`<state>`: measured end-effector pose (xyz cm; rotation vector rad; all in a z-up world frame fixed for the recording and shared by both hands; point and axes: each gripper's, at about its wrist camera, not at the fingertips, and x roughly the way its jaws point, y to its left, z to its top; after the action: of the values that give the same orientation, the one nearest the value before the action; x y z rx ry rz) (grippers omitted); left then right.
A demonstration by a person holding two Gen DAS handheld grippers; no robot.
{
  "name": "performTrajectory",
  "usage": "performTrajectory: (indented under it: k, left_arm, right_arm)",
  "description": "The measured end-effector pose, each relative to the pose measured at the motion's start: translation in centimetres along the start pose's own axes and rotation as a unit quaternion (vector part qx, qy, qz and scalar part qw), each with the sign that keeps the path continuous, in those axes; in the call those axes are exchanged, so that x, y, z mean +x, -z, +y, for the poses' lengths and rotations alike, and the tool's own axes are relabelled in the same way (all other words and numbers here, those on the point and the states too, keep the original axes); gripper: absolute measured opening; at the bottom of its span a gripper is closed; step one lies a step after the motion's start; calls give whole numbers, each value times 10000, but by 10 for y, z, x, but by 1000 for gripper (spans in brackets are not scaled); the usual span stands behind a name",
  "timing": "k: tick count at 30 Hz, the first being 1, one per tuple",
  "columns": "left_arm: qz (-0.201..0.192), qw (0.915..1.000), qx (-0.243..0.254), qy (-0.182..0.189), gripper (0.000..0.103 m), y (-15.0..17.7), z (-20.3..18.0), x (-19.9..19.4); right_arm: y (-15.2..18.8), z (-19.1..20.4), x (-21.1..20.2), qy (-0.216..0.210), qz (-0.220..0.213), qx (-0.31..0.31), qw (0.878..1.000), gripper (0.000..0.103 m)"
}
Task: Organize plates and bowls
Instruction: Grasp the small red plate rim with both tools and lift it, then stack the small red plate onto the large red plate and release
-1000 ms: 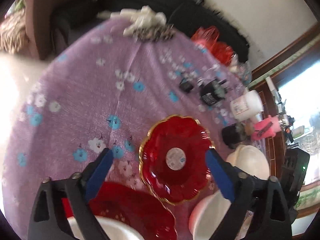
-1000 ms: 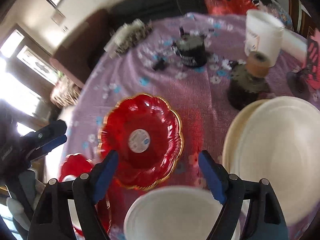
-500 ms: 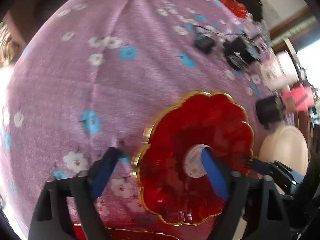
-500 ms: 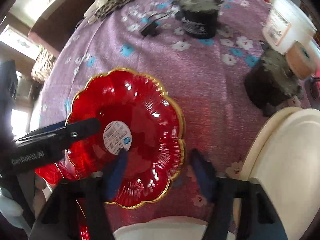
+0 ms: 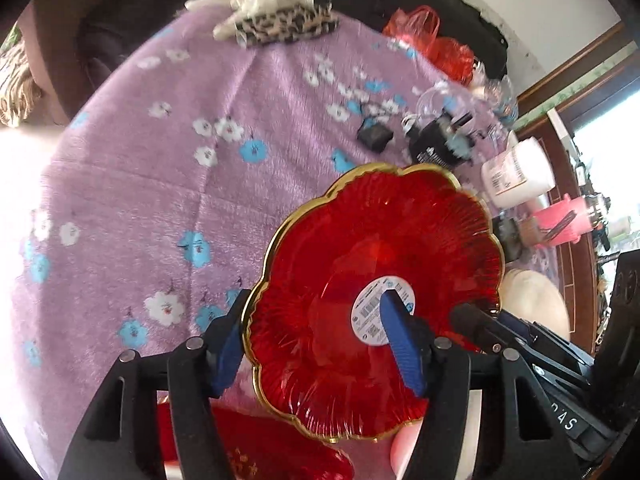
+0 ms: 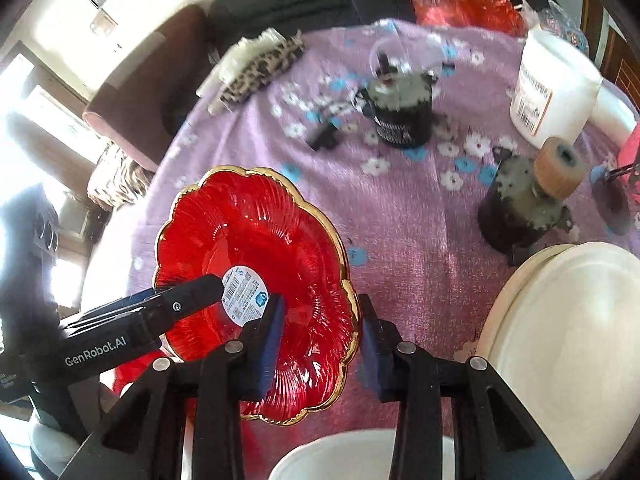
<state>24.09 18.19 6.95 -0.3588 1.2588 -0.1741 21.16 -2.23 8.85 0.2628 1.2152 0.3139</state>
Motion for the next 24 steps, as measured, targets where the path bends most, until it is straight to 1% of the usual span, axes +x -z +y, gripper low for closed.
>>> performTrajectory:
  k: [4,7,9,13,19,24]
  left_arm:
    - [-187,9998,-108,4,63,13,6,-27]
    - [-372,9991,-224,-23,63,28,11,-46]
    - [-489,9982,-346,21,63,39,17,-59]
    - [-687,9965,-470,-25,63,69,35,-86]
    - [-748,9942,-770,-12,63,113,68,-104]
    - [-662,9928,-1001,-68,63,142,95,-100]
  right_arm:
    - [13,17,-13,-160,-64,6,9999,40]
    - [22,28,-24,-219,-85,-42,9997,40]
    - [32,40,-31,-286,-83,-111,9995,40]
    - [47,62,-24,-427,-10,-212,9989,41]
    - [86,89,-13,-534,199,-363,9977,41]
    - [112,105,4,-591,403,-442,9965,41]
